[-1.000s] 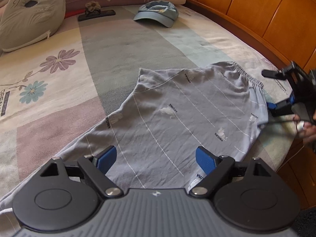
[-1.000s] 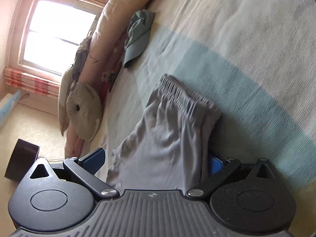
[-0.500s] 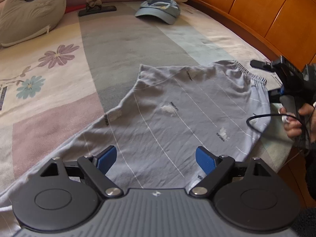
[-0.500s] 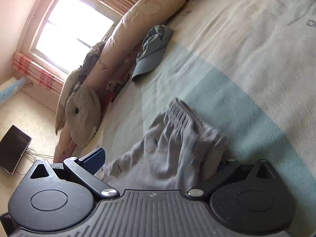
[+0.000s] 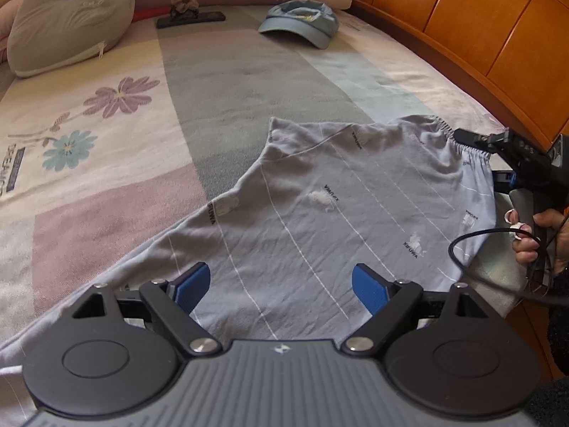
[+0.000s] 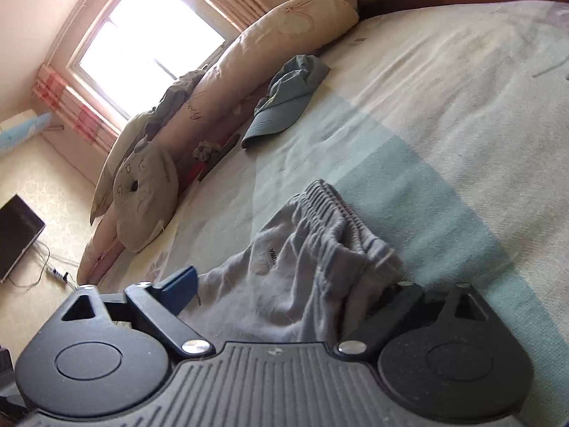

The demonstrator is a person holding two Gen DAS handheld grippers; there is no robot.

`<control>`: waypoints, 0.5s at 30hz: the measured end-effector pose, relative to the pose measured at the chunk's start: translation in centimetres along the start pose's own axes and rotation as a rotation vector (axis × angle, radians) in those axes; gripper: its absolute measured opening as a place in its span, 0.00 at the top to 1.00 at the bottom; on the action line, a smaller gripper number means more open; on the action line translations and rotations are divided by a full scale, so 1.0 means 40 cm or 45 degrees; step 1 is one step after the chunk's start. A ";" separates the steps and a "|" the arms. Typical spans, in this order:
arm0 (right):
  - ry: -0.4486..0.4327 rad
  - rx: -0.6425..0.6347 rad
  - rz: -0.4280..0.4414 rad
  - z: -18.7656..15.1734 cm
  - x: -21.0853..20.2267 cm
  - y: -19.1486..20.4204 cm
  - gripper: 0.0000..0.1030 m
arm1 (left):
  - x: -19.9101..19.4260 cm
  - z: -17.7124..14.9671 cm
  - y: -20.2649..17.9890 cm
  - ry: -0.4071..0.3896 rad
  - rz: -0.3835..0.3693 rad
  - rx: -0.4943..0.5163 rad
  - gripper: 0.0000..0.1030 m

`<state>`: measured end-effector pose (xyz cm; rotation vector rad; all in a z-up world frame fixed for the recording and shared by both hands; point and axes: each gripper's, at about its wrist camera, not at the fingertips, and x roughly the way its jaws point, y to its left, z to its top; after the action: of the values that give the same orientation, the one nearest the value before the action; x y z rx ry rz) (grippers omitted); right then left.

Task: Fold clothes
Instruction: 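Grasp the grey elastic waistband with the right tool, then lift the waistband with the right tool and fold it toward the cuffs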

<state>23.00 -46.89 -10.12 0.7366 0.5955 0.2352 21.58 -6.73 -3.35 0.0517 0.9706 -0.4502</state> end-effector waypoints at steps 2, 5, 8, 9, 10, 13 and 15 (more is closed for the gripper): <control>0.001 0.041 -0.036 0.002 -0.013 -0.017 0.32 | -0.007 0.001 0.001 -0.008 0.010 0.006 0.16; 0.025 0.186 -0.117 0.009 -0.024 -0.040 0.64 | -0.010 -0.002 0.008 -0.009 0.018 -0.005 0.16; 0.056 0.154 -0.103 -0.005 -0.011 -0.024 0.63 | -0.006 -0.005 0.013 0.000 0.012 -0.019 0.16; 0.040 0.145 -0.090 -0.011 -0.007 -0.028 0.63 | -0.003 -0.006 0.011 0.004 0.013 -0.020 0.16; 0.033 0.165 -0.090 -0.012 -0.007 -0.038 0.72 | -0.001 -0.007 0.008 0.009 0.016 -0.019 0.16; 0.020 0.242 -0.076 -0.016 -0.013 -0.076 0.95 | -0.009 -0.009 -0.002 0.002 0.009 0.003 0.16; 0.016 0.215 -0.106 -0.015 -0.013 -0.060 0.94 | -0.020 -0.010 -0.004 -0.009 0.013 0.016 0.16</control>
<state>22.24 -48.49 -11.90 0.8714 0.6619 0.1134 20.83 -6.51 -2.91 0.0664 0.9605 -0.4472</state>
